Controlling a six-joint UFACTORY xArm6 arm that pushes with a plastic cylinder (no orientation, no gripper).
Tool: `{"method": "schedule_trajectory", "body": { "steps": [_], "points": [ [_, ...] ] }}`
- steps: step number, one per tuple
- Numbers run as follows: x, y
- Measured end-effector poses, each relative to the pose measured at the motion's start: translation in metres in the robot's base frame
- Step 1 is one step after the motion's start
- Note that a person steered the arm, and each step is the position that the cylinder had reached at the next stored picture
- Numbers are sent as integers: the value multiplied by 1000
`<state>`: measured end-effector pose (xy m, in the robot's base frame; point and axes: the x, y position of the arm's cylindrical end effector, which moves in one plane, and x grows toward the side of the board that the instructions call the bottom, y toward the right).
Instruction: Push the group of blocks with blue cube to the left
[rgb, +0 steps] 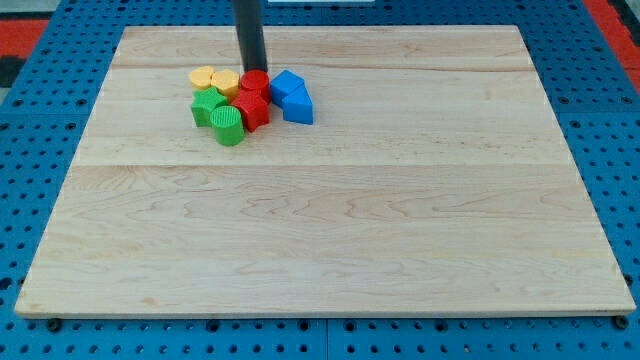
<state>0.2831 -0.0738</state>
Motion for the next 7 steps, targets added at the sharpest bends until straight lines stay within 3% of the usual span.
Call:
{"method": "schedule_trajectory", "body": {
  "steps": [1,2,3,7],
  "points": [
    [-7,42],
    [18,88],
    [63,85],
    [17,27]
  ]
}}
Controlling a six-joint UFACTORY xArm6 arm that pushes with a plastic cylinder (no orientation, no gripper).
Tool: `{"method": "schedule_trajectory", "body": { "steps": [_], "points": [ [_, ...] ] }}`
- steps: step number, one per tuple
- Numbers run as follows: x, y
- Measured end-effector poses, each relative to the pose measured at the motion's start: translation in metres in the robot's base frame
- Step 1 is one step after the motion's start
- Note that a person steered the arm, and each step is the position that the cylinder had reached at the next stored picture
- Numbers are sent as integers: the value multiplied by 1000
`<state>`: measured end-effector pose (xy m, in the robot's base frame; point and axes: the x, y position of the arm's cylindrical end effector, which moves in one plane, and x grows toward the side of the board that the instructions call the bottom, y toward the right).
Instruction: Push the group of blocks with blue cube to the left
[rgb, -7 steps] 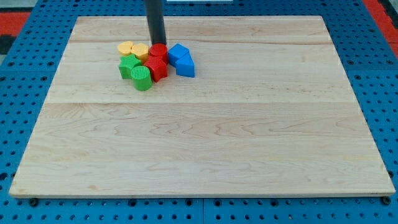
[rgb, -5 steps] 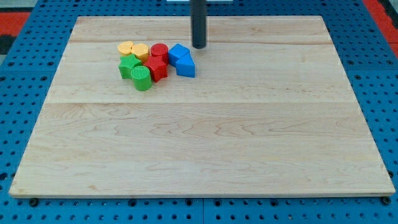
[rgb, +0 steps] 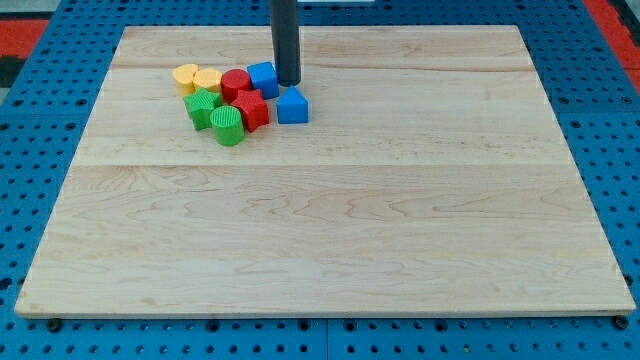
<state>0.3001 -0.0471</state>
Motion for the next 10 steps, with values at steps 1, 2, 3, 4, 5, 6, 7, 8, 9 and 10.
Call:
{"method": "schedule_trajectory", "body": {
  "steps": [1,2,3,4,5,6,7,8,9,10],
  "points": [
    [-6,-9],
    [-9,-36],
    [-9,-79],
    [-9,-92],
    [-9,-92],
    [-11,-97],
    [-11,-97],
    [-11,-97],
    [-11,-88],
    [-11,-84]
  ]
}}
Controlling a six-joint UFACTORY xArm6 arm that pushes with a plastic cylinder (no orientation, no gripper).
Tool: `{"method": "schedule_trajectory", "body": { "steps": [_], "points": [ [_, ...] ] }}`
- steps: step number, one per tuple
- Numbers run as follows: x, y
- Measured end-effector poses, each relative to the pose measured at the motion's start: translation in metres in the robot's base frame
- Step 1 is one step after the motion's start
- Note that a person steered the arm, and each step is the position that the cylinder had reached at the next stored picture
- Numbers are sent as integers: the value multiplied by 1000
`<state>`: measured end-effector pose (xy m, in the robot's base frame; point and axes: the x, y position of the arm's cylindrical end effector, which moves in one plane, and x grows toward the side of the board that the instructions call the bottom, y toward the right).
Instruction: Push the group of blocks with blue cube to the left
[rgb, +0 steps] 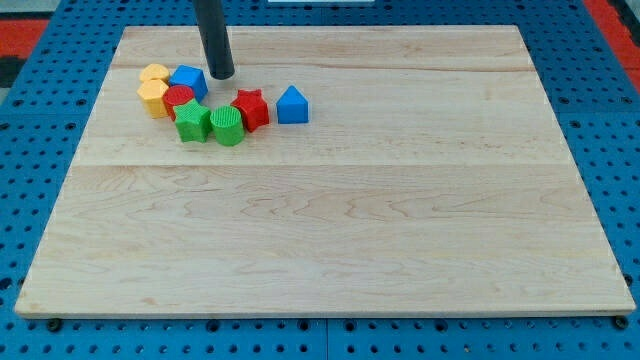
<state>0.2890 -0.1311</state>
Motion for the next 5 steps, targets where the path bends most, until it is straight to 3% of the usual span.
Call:
{"method": "schedule_trajectory", "body": {
  "steps": [1,2,3,4,5],
  "points": [
    [-5,0],
    [-41,-28],
    [-52,-93],
    [-32,-150],
    [9,-161]
  ]
}}
